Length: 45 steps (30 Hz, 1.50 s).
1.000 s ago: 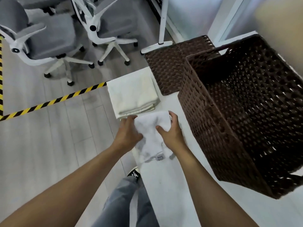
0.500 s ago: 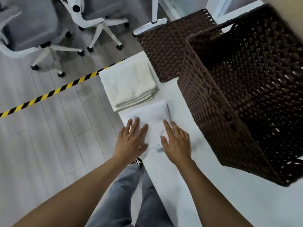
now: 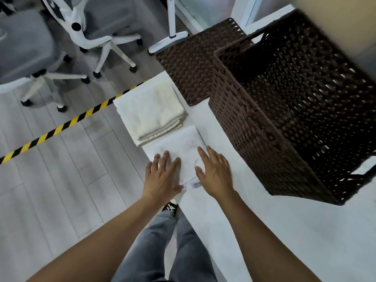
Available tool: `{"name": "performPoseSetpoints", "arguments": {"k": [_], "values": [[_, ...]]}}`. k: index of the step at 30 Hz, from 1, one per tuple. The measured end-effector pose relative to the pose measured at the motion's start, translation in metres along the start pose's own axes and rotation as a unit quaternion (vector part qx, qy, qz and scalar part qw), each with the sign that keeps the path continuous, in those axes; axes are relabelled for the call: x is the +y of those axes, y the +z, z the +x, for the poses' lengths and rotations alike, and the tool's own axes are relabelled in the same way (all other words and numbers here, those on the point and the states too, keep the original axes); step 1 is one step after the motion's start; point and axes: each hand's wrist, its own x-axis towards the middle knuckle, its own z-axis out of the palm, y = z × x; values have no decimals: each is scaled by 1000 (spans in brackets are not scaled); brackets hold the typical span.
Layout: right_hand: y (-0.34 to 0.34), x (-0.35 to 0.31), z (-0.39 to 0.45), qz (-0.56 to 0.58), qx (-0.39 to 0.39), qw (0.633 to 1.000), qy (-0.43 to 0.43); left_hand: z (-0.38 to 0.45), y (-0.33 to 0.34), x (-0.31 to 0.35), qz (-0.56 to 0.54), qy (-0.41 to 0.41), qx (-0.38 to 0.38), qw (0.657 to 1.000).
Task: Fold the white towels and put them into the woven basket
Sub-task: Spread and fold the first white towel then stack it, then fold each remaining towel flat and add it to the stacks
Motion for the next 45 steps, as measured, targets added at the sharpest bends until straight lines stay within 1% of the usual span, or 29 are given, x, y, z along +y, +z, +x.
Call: {"name": "performPoseSetpoints", "arguments": {"k": [2, 4, 6, 10, 13, 16, 21, 25, 29, 36, 39, 45], "values": [[-9, -10, -6, 20, 18, 999, 21, -1, -10, 1, -4, 30, 19, 999], [-17, -18, -14, 35, 44, 998, 39, -3, -22, 5, -15, 69, 61, 996], [-27, -23, -21, 47, 67, 995, 61, -2, -32, 10, -23, 101, 109, 989], [-51, -27, -41, 63, 132, 985, 95, -4, -55, 25, -37, 160, 175, 971], [-68, -27, -61, 71, 181, 973, 122, -9, -69, 42, -40, 211, 198, 956], [-82, -24, -84, 61, 231, 959, 151, -15, -80, 63, -58, 256, 204, 943], [-97, -9, -134, 74, 286, 932, 211, -31, -86, 106, -74, 332, 212, 916], [-105, 16, -173, 87, 306, 915, 249, -44, -80, 148, -77, 390, 207, 894], [-113, 50, -208, 93, 327, 901, 271, -58, -68, 193, -75, 421, 209, 880], [-121, 128, -263, 119, 317, 894, 293, -83, -29, 273, -67, 428, 160, 887], [-123, 170, -286, 135, 321, 891, 290, -91, -12, 316, -69, 427, 158, 888], [-131, 256, -311, 150, 306, 894, 290, -84, 7, 398, -55, 406, 140, 901]]}}
